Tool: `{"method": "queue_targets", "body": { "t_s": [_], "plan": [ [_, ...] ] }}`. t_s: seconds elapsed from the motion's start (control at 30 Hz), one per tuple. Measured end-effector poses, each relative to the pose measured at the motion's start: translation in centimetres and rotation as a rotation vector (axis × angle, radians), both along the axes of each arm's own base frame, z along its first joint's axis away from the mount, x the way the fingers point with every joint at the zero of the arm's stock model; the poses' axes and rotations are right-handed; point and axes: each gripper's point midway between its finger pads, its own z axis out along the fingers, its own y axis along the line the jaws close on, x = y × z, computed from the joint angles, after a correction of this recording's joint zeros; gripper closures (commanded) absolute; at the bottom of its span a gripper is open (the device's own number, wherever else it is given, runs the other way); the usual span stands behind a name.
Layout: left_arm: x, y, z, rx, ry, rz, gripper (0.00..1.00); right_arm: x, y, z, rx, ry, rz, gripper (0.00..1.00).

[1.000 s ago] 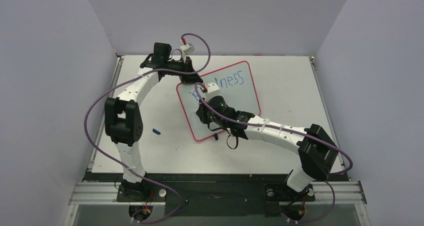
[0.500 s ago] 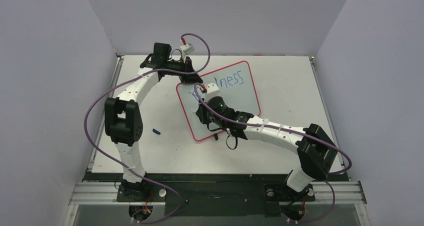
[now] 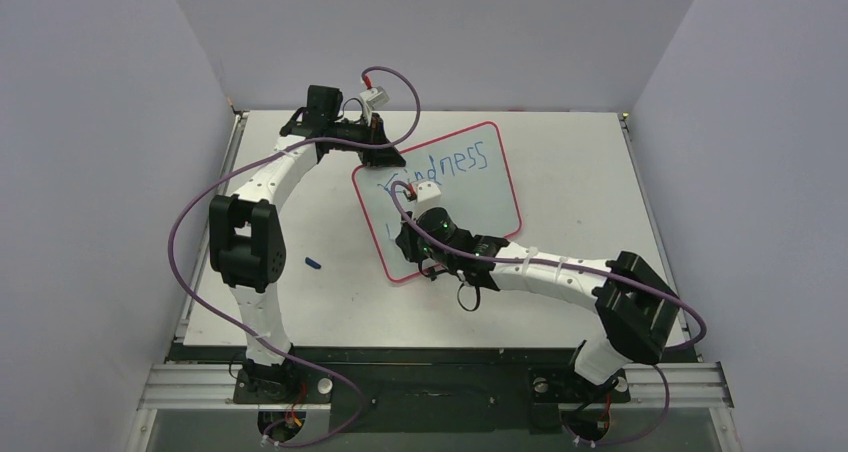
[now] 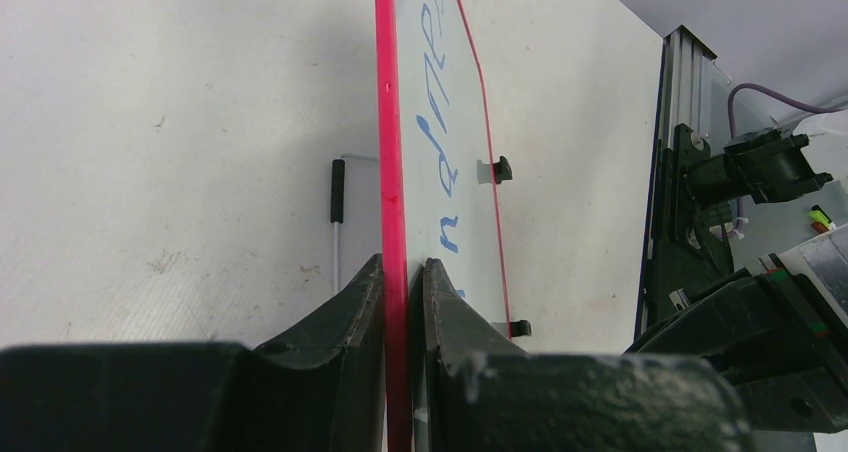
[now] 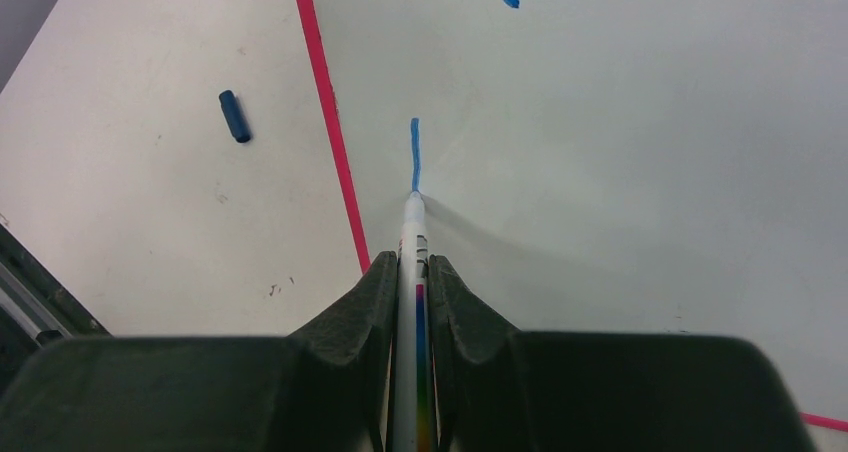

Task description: Write a sentence on the whiteboard

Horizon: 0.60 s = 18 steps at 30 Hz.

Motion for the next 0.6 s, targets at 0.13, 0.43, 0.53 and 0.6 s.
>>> {"method": "queue_targets", "body": {
  "t_s": [0.13,0.43,0.53,0.6],
  "plan": [
    [0.0,0.0,0.0,0.0,0.001,0.0,1.0,-0.3,-0.3,-0.2,-0.012,0.004,-0.001,1.0],
    [0.0,0.0,0.0,0.0,0.001,0.0,1.0,-1.0,-0.1,1.6,-0.016,-0.018,0.011,1.0],
    [0.0,0.0,0.0,0.0,0.001,0.0,1.0,-0.6,0.5,3.2,0.004,-0.045,0.014,1.0],
    [0.0,0.0,0.0,0.0,0.001,0.0,1.0,-0.3,0.8,4.2,0.018,-0.061,0.012,1.0]
  ]
}}
